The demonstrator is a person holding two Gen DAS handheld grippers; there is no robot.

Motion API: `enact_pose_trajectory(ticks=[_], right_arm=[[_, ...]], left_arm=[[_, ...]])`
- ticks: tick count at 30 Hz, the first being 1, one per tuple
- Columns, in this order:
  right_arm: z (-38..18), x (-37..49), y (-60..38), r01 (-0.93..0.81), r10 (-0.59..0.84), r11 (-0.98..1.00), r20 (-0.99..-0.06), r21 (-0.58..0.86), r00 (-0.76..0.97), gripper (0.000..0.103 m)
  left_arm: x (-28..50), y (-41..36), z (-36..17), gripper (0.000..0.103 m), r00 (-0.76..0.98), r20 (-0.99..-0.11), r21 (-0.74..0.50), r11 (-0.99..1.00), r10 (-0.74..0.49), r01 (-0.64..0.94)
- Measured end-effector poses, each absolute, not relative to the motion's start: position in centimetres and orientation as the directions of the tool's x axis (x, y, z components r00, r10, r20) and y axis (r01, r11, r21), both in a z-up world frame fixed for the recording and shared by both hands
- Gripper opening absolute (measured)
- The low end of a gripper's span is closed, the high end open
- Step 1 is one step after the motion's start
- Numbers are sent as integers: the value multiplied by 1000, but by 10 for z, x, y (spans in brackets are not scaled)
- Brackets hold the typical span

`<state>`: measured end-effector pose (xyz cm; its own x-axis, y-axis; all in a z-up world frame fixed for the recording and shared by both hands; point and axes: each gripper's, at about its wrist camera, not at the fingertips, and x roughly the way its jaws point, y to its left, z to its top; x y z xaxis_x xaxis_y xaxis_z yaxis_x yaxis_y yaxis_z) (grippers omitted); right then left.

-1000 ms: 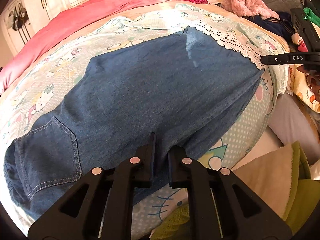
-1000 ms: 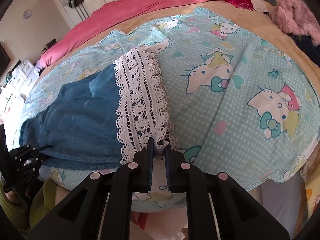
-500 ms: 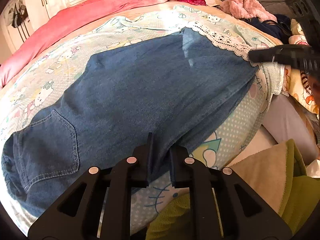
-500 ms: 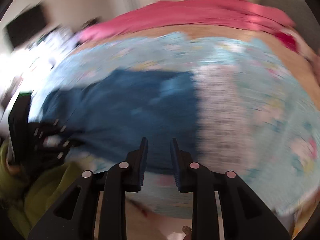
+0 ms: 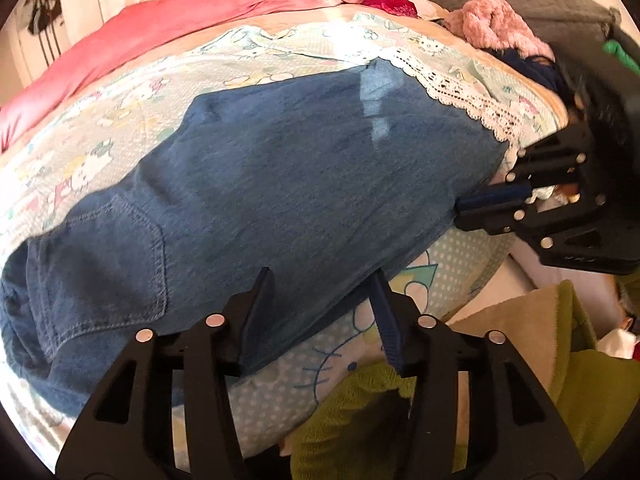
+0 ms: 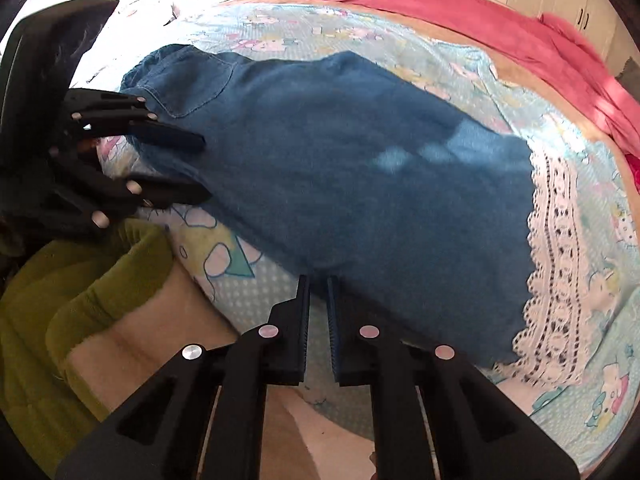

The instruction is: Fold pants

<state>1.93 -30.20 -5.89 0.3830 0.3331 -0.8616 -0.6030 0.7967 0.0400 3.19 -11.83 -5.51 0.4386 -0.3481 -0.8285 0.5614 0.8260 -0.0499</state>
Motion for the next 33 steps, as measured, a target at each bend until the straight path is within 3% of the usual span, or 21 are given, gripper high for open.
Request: enact_pose_trajectory(ticks=[6, 8, 9, 12, 15, 20, 25, 33], right_arm=[[-29, 20, -321, -567, 421, 813, -806, 132, 416, 9], [-20, 28, -330, -521, 418, 842, -782, 141, 462, 17], [-19, 34, -335, -497, 409, 855, -780, 146, 474, 22], [-28, 45, -344, -435, 340, 892, -814, 121, 471, 24], [-50, 52, -356, -352, 225, 933, -875, 68, 427, 29], [-55, 51, -363, -332, 262, 936, -868, 121, 423, 31], [-26, 51, -377, -336, 369, 915, -796, 222, 479, 34], [-4, 101, -383, -328, 329, 931, -754, 159, 569, 39]], left_arm=[[35, -71, -29, 53, 489, -786, -131, 875, -379, 467], [40, -54, -25, 57, 520, -780, -128, 901, -349, 414], [43, -47, -26, 57, 527, -786, -122, 916, -324, 383], [53, -32, -37, 57, 525, -826, -60, 958, -205, 280], [58, -22, -48, 58, 495, -849, -71, 967, -187, 243], [61, -25, -48, 66, 488, -849, -82, 963, -202, 256], [61, -29, -22, 66, 538, -806, -102, 954, -245, 282], [148, -72, 10, 66, 532, -782, -141, 923, -326, 357]])
